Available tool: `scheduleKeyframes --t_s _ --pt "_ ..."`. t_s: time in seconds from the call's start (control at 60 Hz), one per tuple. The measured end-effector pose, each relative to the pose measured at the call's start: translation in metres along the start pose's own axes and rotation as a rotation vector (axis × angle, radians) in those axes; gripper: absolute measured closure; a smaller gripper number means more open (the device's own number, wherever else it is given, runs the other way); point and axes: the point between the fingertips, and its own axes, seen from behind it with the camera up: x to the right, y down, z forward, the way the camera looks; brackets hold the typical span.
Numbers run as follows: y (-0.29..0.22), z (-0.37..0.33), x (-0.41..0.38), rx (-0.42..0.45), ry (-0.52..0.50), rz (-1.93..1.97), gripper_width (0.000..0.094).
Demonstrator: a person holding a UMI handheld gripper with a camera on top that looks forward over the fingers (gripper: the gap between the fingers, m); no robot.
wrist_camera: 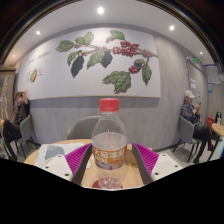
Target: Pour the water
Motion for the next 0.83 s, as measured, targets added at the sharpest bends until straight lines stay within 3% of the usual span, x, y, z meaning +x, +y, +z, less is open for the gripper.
scheduleKeyframes --t_s 0.067,0.233,0.583,0.833 --pt "-0.003 -0.012 0.002 0.025 -0.01 0.025 0.0093" --pt "0.013 -0.058 0.004 -0.026 -0.014 0.061 0.0086" --pt "0.041 -0.267 -0.049 -0.064 -0.066 0.114 0.0086" --pt "0.042 -0.361 -0.074 -0.049 -0.056 0.145 0.0083"
